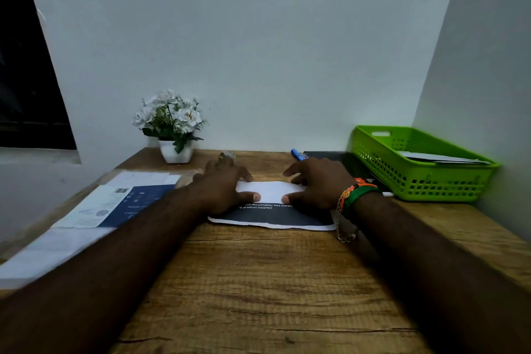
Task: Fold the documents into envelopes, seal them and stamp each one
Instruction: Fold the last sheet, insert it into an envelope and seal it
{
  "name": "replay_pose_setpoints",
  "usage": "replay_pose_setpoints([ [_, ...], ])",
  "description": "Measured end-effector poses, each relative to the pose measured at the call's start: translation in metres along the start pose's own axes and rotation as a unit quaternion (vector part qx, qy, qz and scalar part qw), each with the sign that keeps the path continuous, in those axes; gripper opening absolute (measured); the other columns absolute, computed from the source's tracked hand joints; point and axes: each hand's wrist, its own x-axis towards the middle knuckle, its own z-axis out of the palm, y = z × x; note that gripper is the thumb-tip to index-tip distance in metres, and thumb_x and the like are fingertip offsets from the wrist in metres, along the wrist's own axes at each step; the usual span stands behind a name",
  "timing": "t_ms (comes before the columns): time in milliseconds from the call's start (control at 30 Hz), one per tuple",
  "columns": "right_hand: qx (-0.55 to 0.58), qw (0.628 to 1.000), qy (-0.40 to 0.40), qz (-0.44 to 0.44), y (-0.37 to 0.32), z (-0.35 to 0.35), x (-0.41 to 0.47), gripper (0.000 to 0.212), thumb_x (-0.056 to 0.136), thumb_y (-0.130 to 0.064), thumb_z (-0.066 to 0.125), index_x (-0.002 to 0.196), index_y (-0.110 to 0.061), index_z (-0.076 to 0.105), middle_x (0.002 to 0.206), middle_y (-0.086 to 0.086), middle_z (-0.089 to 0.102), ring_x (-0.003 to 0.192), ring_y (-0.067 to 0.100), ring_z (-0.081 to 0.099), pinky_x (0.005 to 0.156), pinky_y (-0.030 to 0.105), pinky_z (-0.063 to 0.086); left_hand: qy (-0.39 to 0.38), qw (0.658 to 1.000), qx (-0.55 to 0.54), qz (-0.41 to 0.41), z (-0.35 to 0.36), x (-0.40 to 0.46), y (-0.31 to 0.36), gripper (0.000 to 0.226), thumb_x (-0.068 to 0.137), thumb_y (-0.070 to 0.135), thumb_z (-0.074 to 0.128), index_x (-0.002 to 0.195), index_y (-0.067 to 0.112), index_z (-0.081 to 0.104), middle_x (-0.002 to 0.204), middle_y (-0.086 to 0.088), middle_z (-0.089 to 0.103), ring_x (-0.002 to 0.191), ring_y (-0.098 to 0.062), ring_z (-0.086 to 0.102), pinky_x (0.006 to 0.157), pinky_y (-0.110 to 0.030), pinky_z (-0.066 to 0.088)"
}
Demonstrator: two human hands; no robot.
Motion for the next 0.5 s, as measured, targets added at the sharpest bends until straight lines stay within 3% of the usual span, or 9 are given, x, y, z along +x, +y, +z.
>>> replay_pose_setpoints([
  [100,0.016,1.0,0.001,0.003,-0.001,-0.0032,-0.0022,0.065,0.067,-0.063,0.079,0.125,-0.04,0.062,0.114,-0.016,0.072,0.111,0.004,0.064,0.104,0.028,0.044,-0.014,1.0,-0.012,-0.023,0.0006,0.0022,-0.0028,0.064,0.082,0.073,0.062,0.138,0.042,0.05,0.158,-0.005,0.029,0.145,-0.035,0.023,0.116,-0.054,0.028],
  [267,0.054,0.998,-0.009,0.001,-0.0041,-0.0076,-0.0057,0.067,0.064,-0.058,0.083,0.124,-0.038,0.063,0.117,-0.016,0.072,0.105,0.004,0.066,0.103,0.033,0.049,-0.02,0.999,-0.026,-0.036,-0.0011,0.0043,-0.0061,0.065,0.075,0.078,0.065,0.129,0.043,0.054,0.148,-0.003,0.041,0.137,-0.031,0.033,0.113,-0.053,0.033],
  [500,0.122,0.992,0.001,0.01,-0.0003,-0.0053,-0.0038,0.064,0.053,-0.051,0.092,0.111,-0.035,0.07,0.097,-0.011,0.077,0.093,0.0,0.069,0.095,0.031,0.054,-0.005,0.998,-0.053,-0.013,0.0007,0.0036,-0.0096,0.051,0.075,0.073,0.071,0.112,0.041,0.056,0.143,0.002,0.042,0.137,-0.028,0.033,0.113,-0.053,0.033],
])
